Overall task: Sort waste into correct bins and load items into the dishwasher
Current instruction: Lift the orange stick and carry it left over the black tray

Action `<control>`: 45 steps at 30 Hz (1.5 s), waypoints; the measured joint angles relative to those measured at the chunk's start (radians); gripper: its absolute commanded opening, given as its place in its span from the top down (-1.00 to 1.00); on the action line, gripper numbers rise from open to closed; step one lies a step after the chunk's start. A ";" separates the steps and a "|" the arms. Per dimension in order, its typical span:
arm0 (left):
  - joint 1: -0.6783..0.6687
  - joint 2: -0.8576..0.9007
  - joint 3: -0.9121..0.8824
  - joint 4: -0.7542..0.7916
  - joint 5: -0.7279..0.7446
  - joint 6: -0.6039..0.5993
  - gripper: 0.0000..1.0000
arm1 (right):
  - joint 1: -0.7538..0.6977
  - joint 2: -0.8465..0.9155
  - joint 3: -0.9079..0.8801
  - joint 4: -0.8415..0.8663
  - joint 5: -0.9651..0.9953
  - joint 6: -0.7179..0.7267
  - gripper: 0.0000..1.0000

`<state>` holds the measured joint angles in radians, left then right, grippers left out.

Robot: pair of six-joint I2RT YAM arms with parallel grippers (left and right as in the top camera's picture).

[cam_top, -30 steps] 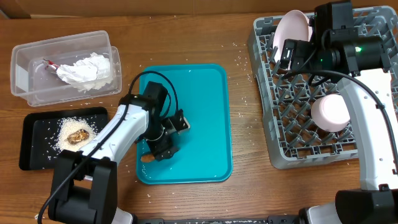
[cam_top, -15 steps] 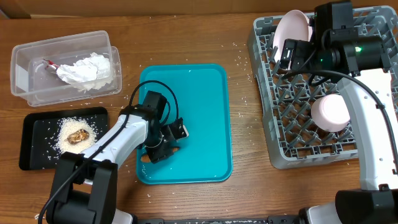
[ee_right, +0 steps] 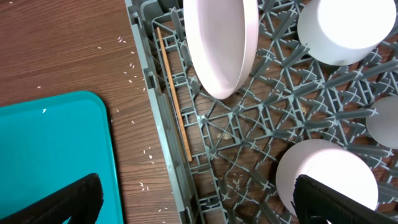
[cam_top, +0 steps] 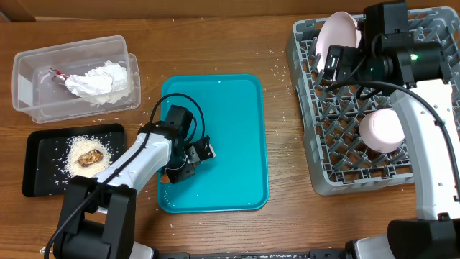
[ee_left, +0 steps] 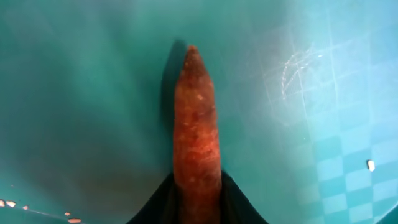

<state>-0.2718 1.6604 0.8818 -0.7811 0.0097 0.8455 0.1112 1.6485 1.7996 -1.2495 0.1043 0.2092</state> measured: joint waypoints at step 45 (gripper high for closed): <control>0.728 0.010 0.486 -0.077 -0.021 -1.128 0.86 | 0.000 0.000 0.000 0.000 0.000 0.000 -1.00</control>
<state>0.4564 1.6699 1.3678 -0.8585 -0.0109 -0.2821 0.1112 1.6485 1.7996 -1.2499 0.1047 0.2092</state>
